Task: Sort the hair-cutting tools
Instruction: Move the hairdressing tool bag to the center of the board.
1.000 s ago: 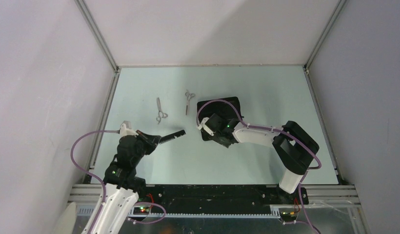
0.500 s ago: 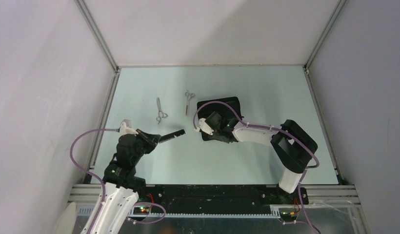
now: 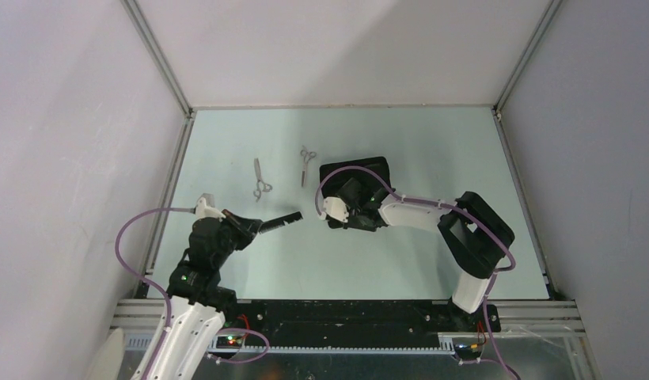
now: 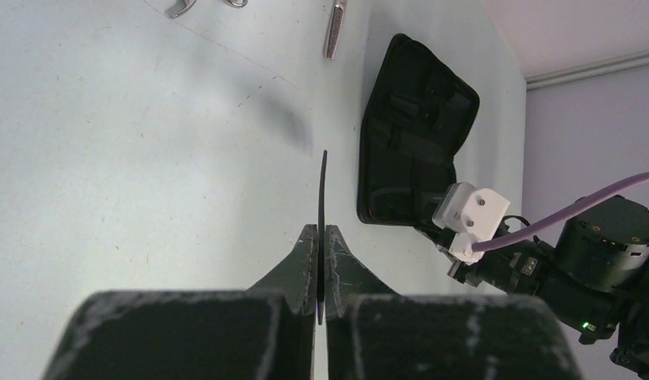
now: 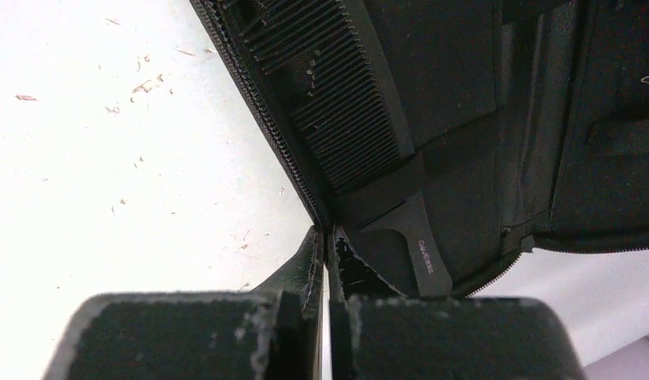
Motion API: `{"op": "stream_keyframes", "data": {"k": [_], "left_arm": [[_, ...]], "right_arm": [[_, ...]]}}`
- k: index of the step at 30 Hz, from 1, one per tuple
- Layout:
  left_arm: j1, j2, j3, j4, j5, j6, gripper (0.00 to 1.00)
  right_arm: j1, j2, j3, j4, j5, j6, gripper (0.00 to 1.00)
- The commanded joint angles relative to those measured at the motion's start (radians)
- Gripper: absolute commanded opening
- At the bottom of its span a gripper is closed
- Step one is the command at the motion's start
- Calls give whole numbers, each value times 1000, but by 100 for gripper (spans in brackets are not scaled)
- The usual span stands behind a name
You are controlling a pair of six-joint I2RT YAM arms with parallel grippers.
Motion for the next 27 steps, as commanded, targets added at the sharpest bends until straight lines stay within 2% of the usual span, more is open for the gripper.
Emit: {"op": "stream_keyframes", "data": {"k": [1,9,19,21,24,27], "left_arm": [[12,-3,48,20,22,30,0],[14,-15,71,8,44,33,0],[12,71,-2,230,315,-26,0],[12,107,-8,261,362,-29,0],[8,144,-15,302,406,-44,0],[-5,163,-23,328,420,-56,0]], "right_arm": [[22,11,16,-120,-71,-12,0],[156,-91,-83,-174,-119,108,0],[219,-191,-164,-162,-128,196,0],[224,-224,-175,-153,-124,205,5],[224,-283,-181,-140,-123,224,21],[205,-343,-183,-113,-125,267,28]]}}
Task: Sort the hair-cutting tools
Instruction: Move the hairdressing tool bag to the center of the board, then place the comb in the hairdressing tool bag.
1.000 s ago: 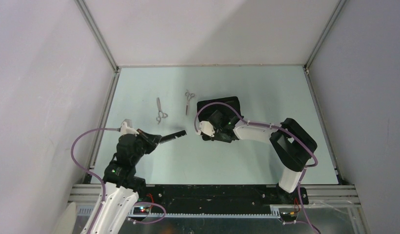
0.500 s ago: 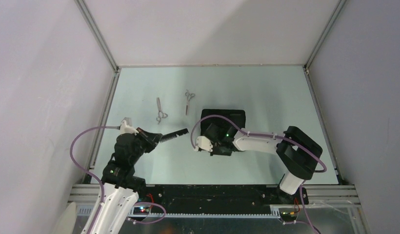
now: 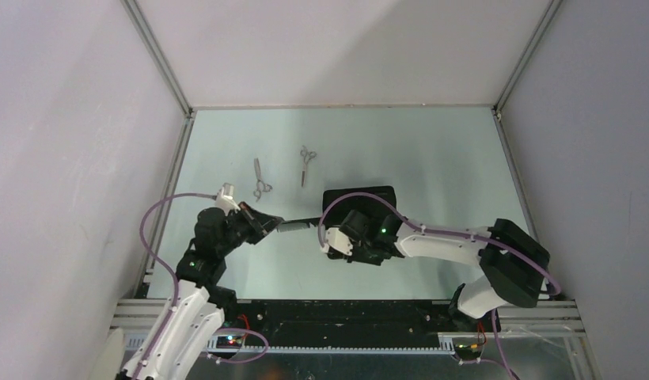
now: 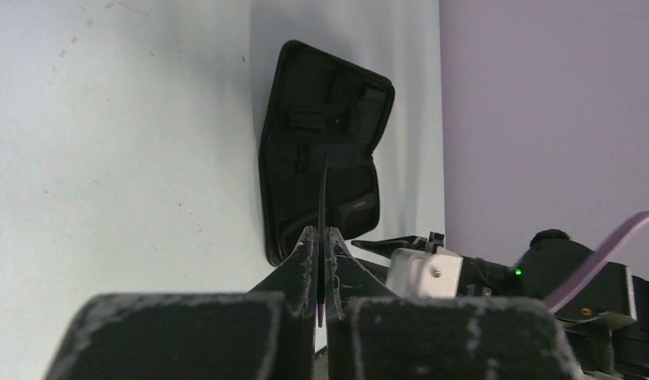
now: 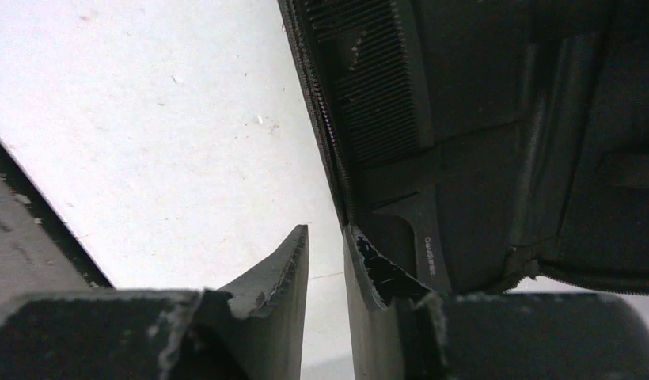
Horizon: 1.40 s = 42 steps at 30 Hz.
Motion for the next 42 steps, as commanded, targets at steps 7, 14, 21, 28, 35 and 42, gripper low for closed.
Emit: {"op": "stream_keyframes", "data": {"k": [7,14,21,28,35,42], "left_arm": [[-88,78,-43,195,61,-80,0],[-201,190,-60,330,-6,-135,0],[-263,271,-50,375,-62,-149,0],[-267,301,-67,383,-115,-152,0],[-267,347,-66,414,-120,-158,0],[-267,404,-64,446,-116,-166,0]], "right_arm": [[-230,-332,2,119,-35,414,32],[-508,-551,-115,195,-195,752,37],[-642,-713,-209,237,-108,912,40],[-742,-670,-228,218,-127,921,41],[-875,-581,-335,328,-402,1002,48],[-895,-428,-361,396,-497,1006,39]]}}
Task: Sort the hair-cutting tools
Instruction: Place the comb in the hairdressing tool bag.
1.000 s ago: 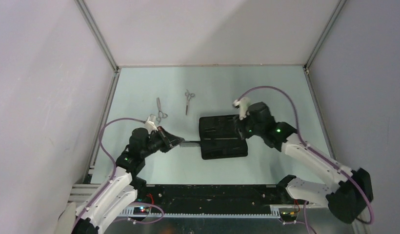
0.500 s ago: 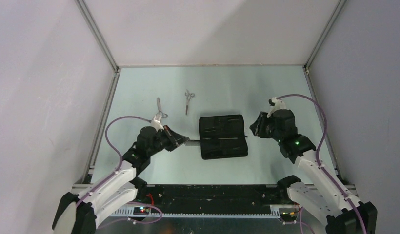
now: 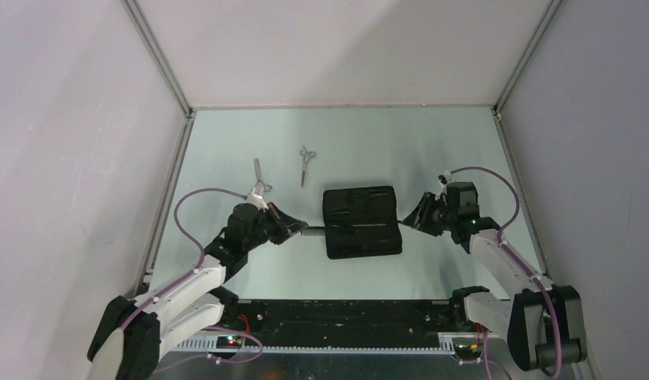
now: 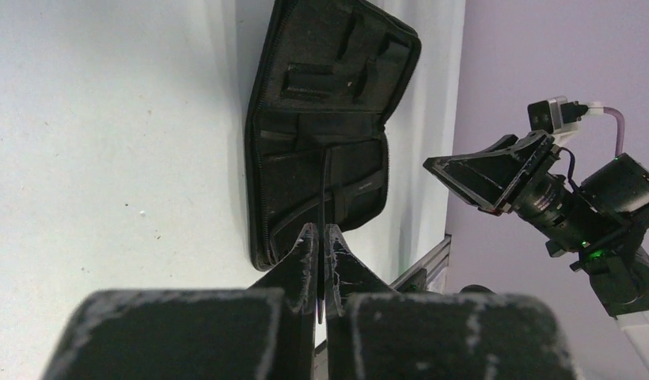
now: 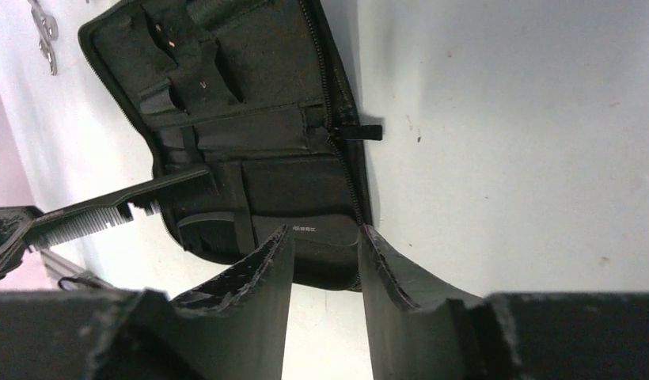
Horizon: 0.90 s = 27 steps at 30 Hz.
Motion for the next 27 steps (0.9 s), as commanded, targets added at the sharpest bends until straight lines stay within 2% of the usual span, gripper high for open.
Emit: {"op": "stream_keyframes", "data": {"k": [1,5,16,21,27], "left_arm": [[-8,27,3,59,-9,-17,0],[-8,37,4,53,-9,-14,0],[-9,43,8,26,-6,2,0],[-8,50,14,15,-4,17,0],[-8,74,18,13,10,23,0]], "right_arm": [[-5,75,-10,106,-106,25,38],[-6,170,-21,145,-112,24,30],[0,299,-38,176,-104,-1,21],[4,310,-40,190,-120,1,3],[17,293,-40,187,-118,3,0]]}}
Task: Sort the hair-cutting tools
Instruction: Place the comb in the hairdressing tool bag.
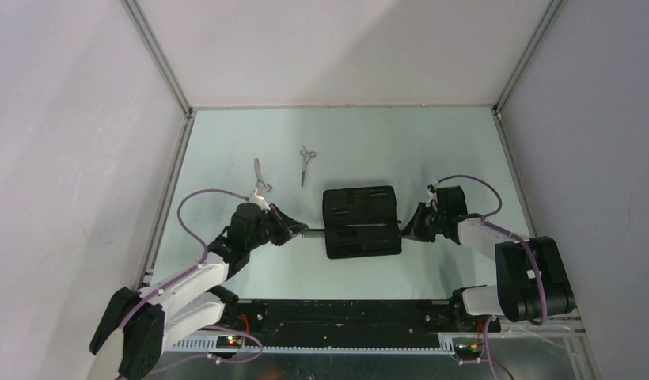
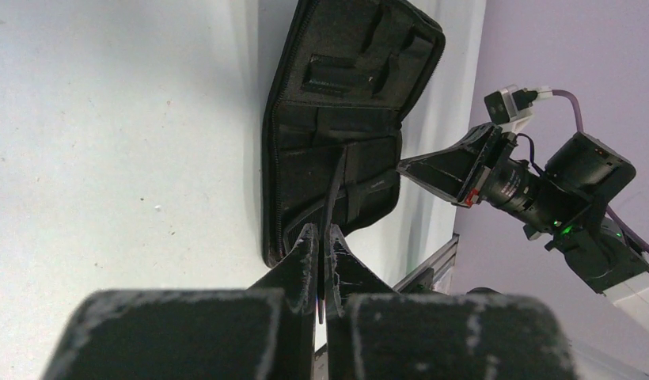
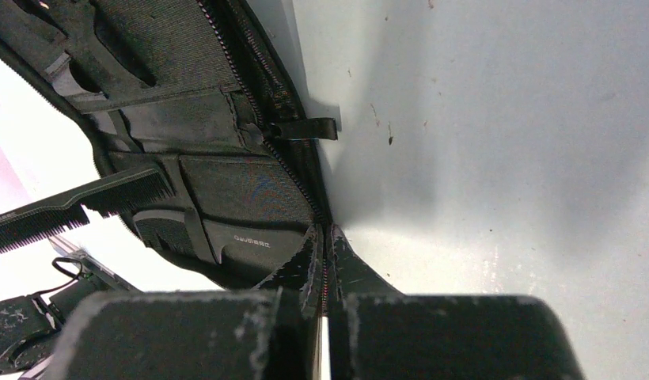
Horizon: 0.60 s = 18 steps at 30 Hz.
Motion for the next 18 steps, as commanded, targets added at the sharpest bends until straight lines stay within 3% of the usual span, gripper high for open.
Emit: {"op": "stream_keyframes", "data": {"k": [1,18], "left_arm": [[-8,18,20,6,12,25,0],[-52,194,78,85,21,34,0]], "right_arm": [[15,-10,-3,33,-13,-8,0],[46,13,7,56,-36,-10,0]]}}
